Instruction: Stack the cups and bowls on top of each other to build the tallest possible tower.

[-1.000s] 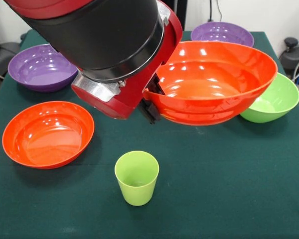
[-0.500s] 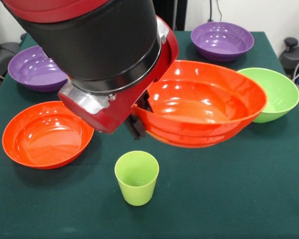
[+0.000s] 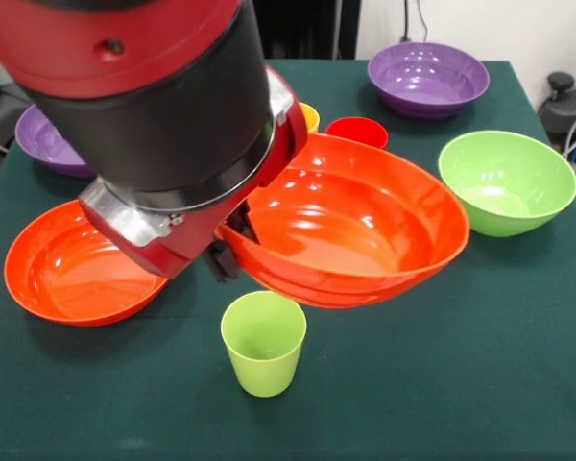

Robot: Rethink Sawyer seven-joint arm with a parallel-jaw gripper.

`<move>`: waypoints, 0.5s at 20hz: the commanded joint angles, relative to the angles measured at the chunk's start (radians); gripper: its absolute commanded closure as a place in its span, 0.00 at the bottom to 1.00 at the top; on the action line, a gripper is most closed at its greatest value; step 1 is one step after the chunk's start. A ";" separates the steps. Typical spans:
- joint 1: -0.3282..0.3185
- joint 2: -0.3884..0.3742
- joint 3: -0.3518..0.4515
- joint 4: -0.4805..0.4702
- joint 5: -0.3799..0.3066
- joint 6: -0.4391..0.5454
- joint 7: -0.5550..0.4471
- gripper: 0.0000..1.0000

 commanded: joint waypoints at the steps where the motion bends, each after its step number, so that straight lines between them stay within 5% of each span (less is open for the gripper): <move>1: 0.025 -0.008 -0.028 -0.163 -0.173 -0.002 -0.056 1.00; 10: 0.013 0.025 0.087 -0.174 -0.306 0.122 -0.083 1.00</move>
